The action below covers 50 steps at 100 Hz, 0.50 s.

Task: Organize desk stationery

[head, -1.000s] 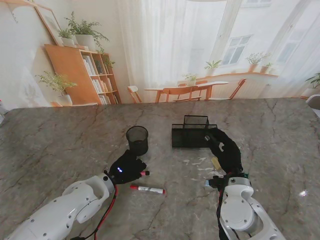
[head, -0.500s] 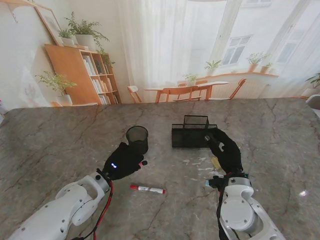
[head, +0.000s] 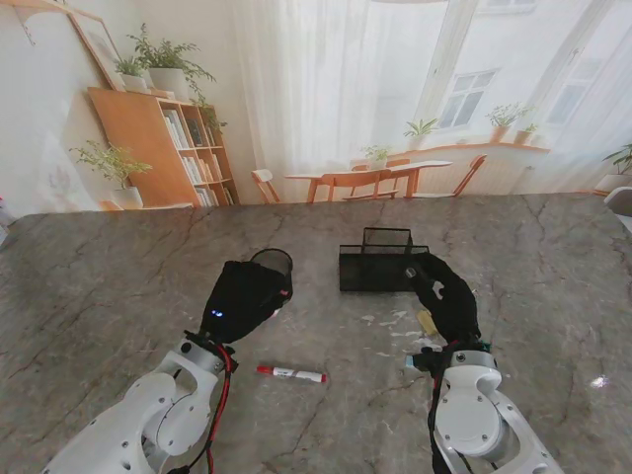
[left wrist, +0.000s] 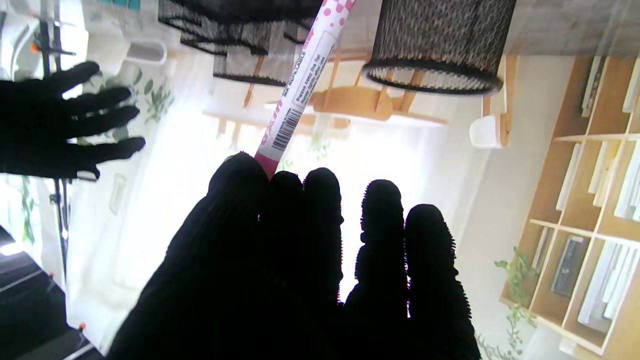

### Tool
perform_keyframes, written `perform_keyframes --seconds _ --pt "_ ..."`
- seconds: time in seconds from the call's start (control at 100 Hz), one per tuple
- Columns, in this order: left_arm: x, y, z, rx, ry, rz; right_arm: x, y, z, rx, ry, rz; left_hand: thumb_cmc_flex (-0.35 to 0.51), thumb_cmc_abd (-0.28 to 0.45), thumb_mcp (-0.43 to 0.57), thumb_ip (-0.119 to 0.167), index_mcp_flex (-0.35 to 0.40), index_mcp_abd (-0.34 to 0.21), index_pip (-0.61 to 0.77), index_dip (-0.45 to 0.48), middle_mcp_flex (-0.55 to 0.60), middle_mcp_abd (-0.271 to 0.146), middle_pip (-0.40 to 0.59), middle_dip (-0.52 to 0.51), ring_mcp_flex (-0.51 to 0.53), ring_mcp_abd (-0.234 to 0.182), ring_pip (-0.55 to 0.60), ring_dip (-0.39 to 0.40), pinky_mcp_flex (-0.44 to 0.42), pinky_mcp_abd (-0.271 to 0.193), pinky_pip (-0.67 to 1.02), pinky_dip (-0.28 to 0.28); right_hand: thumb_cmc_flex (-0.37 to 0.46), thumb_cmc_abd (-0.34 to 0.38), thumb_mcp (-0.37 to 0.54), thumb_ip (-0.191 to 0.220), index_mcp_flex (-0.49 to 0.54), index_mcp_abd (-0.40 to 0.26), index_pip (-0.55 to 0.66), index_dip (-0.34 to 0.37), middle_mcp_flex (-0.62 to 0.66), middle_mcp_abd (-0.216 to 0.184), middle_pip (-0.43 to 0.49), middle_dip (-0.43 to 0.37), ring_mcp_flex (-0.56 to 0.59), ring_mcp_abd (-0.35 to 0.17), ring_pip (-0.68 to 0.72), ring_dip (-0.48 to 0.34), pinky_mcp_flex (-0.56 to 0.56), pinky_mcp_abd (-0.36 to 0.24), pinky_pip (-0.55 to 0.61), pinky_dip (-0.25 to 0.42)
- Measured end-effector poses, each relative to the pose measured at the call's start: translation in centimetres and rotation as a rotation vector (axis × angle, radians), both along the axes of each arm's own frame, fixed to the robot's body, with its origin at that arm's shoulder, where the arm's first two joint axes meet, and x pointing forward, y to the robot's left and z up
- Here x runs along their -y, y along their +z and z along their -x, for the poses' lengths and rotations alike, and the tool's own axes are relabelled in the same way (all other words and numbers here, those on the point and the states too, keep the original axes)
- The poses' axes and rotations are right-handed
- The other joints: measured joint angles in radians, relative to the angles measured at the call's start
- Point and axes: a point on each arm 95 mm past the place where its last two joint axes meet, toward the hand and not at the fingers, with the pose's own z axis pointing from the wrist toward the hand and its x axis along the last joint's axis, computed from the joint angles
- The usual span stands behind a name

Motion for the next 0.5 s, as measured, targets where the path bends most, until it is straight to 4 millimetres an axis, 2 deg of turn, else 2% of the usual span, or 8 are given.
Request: perform_keyframes --seconds 0.22,0.5 --pt "-0.2 2.2 -0.9 0.067 0.012 0.022 0.0 0.0 0.0 0.001 -0.003 0.002 0.001 0.0 -0.014 0.0 0.0 -0.01 0.011 0.0 0.0 -0.008 0.0 0.0 -0.004 0.0 0.0 0.002 0.0 0.0 0.0 0.001 0.0 0.0 0.0 0.0 0.0 0.0 0.0 0.0 0.0 0.0 0.0 0.0 0.0 0.0 0.001 0.0 0.0 0.0 0.0 0.0" --pt "-1.2 4.9 -4.2 0.097 0.05 0.062 0.1 0.0 0.1 0.003 -0.004 0.006 0.001 0.0 -0.025 0.0 0.001 -0.011 0.011 0.001 0.0 -0.009 0.0 0.001 -0.008 0.0 0.0 0.007 0.0 0.0 0.0 0.013 0.0 0.0 -0.001 0.0 0.0 0.0 0.0 0.0 0.0 0.0 0.0 0.0 0.0 0.0 0.002 0.0 0.0 0.0 0.0 0.0"
